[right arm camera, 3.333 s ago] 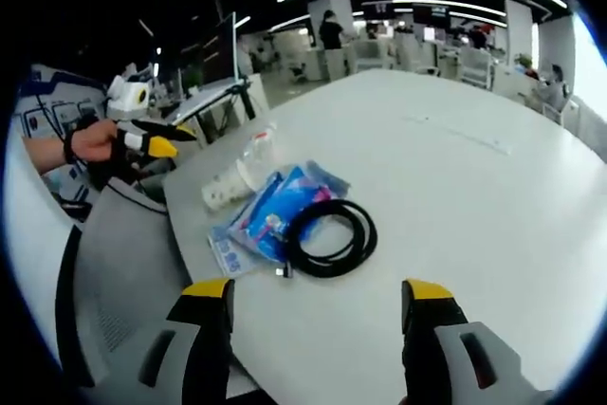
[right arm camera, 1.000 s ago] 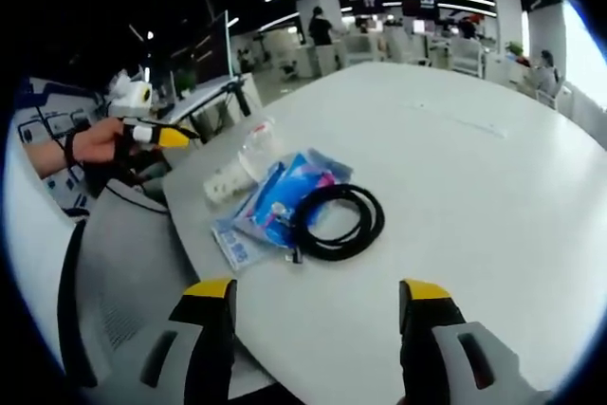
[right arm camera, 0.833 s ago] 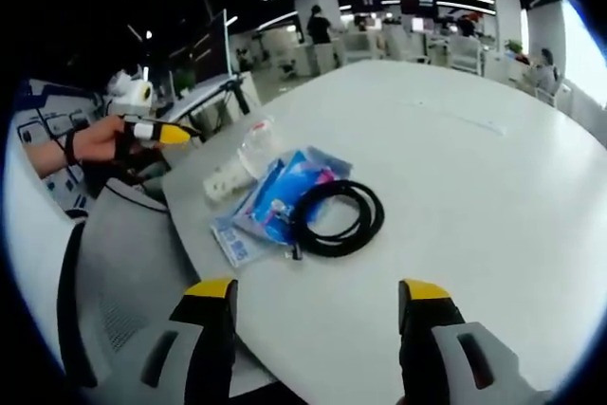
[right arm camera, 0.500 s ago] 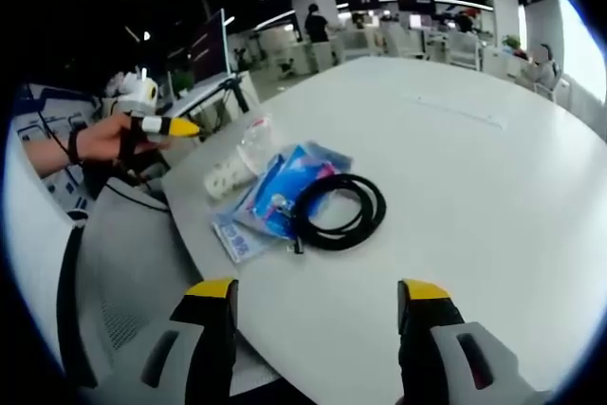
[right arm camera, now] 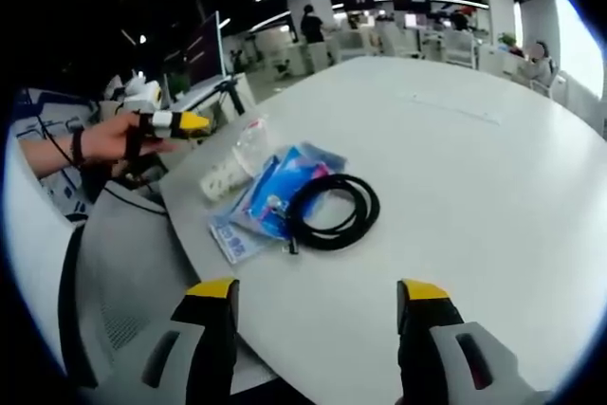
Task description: Arrange the tabletop items into an orderly group along one side of the table until the central work area is clear of visible clutter.
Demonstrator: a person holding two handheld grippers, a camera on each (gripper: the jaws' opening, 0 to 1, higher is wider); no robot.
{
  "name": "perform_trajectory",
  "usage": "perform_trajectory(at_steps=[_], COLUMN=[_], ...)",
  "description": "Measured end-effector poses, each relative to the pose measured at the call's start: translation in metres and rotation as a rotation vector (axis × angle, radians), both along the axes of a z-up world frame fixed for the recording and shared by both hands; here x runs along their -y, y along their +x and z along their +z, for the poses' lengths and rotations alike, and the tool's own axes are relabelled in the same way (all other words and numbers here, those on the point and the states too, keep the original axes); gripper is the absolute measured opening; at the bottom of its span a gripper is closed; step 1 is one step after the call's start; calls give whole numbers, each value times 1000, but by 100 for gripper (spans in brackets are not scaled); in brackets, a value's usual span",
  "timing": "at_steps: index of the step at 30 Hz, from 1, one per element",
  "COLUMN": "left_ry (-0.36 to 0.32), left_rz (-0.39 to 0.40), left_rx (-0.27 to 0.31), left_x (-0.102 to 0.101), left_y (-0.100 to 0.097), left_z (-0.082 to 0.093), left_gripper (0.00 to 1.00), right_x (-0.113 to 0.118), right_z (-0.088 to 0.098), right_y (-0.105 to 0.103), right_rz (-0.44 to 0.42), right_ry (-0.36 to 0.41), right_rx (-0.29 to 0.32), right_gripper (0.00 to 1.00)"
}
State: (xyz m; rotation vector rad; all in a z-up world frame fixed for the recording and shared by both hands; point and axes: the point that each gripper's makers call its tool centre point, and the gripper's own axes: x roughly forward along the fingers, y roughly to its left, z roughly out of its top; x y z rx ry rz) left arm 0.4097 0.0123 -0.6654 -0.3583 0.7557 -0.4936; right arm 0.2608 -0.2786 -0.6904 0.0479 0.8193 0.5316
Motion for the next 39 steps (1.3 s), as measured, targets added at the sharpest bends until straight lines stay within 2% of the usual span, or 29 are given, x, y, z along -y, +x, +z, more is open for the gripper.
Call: perform_trajectory(at_steps=[11,29,35,39], left_ry=[-49,-82,-71,-10], left_rz=[105,186,221,252], left_rx=[-39,-111,-154,-200], left_x=[-5,-1,2,-2], left_y=[19,38,44,45], left_z=[-1,-16,-24,-35], left_gripper=[52,50,49,46], right_x=[0,-2,-3,-4], right_z=[2,1,0,0], right_y=[6,3,1,2], right_rz=[-11,-4,-9,-11], right_ry=[11,9,10,12], right_rx=[10,-4,-12,-15], right_gripper=[69,68,68,68])
